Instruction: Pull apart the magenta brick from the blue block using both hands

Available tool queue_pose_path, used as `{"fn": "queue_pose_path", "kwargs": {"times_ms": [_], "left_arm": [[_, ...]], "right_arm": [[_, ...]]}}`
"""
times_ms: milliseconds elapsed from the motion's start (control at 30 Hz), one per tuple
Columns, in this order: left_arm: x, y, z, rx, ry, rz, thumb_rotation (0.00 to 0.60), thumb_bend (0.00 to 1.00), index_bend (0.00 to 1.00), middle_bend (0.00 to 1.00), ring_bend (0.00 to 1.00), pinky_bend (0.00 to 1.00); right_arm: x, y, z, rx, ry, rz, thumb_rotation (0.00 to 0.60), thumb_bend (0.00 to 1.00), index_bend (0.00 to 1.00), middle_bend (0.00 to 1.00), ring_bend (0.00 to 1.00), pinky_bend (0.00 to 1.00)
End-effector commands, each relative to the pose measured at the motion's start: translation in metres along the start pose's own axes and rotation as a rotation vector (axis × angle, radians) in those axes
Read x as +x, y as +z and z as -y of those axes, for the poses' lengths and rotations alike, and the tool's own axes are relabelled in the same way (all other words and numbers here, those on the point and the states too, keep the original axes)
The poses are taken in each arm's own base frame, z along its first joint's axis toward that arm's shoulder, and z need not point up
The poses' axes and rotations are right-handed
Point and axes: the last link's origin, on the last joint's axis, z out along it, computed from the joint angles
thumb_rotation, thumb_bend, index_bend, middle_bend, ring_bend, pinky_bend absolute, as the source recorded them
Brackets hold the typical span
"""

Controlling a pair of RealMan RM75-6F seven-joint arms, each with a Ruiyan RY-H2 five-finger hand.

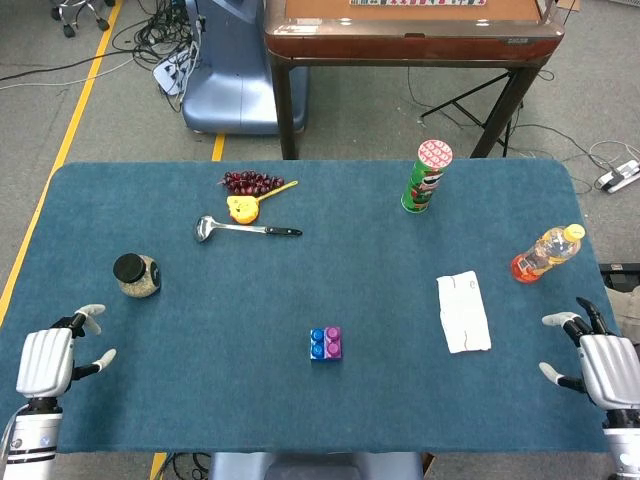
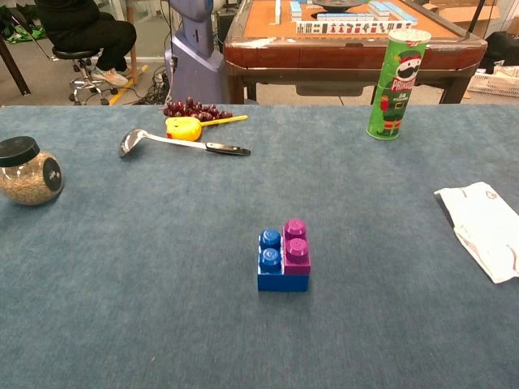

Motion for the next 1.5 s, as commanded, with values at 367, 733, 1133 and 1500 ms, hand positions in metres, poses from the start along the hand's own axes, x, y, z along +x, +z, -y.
{"fn": "queue_pose_path", "kwargs": {"times_ms": [367,733,1133,1500], "left_arm": [[-0.007,-0.008,0.002,0.011,-0.003,0.030,0.600,0.08,0.39,0.51,0.51,0.72],[-0.012,-0.013,0.005,0.017,-0.003,0.043,0.600,0.08,0.33,0.51,0.51,0.72],[-0.016,-0.007,0.004,0.004,-0.005,0.058,0.600,0.08,0.33,0.51,0.51,0.72],[-0.017,-0.005,0.001,-0.005,-0.004,0.063,0.600,0.08,0.34,0.51,0.51,0.72]], "right_arm": [[0.002,0.027,0.034,0.091,0.098,0.009,0.600,0.00,0.36,0.44,0.42,0.59],[-0.006,0.061,0.123,0.341,0.146,0.112,0.600,0.00,0.42,0.78,0.75,0.86],[-0.032,0.073,0.196,0.504,0.092,0.191,0.600,0.00,0.68,1.00,0.98,1.00],[-0.059,0.074,0.221,0.560,0.057,0.241,0.600,0.00,0.70,1.00,0.99,1.00]]}}
